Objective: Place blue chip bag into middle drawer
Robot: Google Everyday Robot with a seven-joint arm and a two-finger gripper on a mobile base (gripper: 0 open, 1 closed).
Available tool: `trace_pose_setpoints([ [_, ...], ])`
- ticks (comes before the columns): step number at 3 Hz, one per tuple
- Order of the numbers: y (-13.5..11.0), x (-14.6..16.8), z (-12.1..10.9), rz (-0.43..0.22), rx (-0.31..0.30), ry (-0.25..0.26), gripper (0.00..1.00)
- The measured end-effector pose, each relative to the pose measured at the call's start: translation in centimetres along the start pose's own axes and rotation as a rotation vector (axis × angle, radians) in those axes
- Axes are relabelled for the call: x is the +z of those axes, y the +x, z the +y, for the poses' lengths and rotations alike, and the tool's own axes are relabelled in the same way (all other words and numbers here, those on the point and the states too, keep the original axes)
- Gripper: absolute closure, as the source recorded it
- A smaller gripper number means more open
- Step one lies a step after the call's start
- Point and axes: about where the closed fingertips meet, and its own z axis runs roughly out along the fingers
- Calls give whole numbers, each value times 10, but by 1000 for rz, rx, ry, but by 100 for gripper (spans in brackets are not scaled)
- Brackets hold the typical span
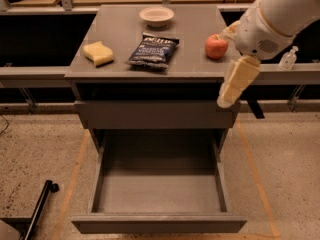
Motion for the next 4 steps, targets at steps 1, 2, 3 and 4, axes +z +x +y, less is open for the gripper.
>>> trace_pose_setpoints([
  [1, -29, 28, -49, -61, -37, 47, 0],
  [2, -31, 26, -50, -66, -37, 50, 0],
  [3, -23, 39, -45, -106, 27, 13, 0],
  [4, -23, 73, -57, -161, 75, -4, 0],
])
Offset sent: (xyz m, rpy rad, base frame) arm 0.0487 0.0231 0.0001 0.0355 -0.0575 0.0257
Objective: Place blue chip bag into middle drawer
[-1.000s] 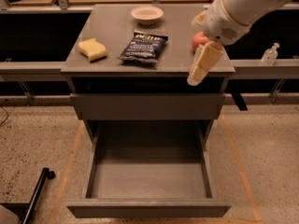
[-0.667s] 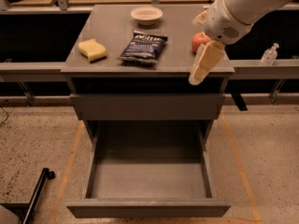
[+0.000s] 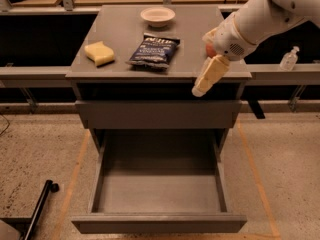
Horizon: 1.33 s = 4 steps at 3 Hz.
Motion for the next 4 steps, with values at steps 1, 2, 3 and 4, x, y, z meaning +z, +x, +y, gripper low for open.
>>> trace_pose_setpoints([
  [1, 1, 40, -29, -25, 14, -13, 0],
  [2, -5, 75, -68, -48, 11, -16, 0],
  [3, -20, 101, -116, -112, 22, 19, 0],
  [4, -37, 122, -138, -182, 33, 30, 0],
])
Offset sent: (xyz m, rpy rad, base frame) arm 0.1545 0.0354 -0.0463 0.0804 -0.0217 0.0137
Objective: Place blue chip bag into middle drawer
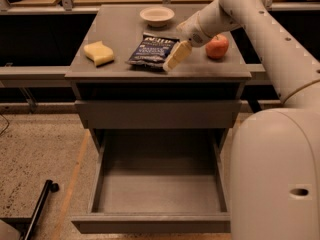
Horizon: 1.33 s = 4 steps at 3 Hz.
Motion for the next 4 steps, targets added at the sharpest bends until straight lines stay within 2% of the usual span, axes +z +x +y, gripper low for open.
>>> trace_pose_setpoints([
  [1, -11, 34, -2, -50, 21, -35, 0],
  [2, -23, 58, 8, -80, 20, -83, 0],
  [3, -32, 66, 19, -79, -5, -115, 18],
  [4, -37, 59, 25, -73, -21, -108, 40],
])
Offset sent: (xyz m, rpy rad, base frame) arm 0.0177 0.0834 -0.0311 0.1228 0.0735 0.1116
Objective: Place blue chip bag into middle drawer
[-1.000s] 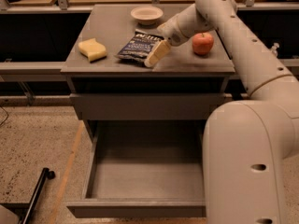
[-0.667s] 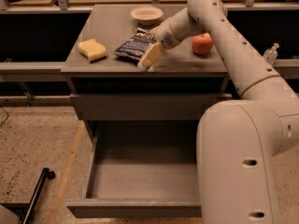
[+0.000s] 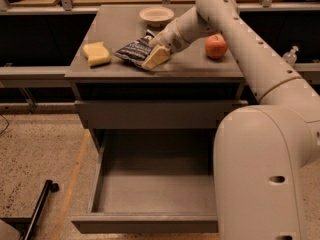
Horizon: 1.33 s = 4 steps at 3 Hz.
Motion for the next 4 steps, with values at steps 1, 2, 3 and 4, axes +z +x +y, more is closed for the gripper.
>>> trace_pose_setpoints([
  [1, -1, -11, 8, 4, -2, 12, 64],
  [2, -1, -27, 23, 16, -3, 28, 87],
  [3, -1, -65, 43, 42, 1, 85, 100],
  [4, 3, -109, 72, 92, 28, 148, 100],
])
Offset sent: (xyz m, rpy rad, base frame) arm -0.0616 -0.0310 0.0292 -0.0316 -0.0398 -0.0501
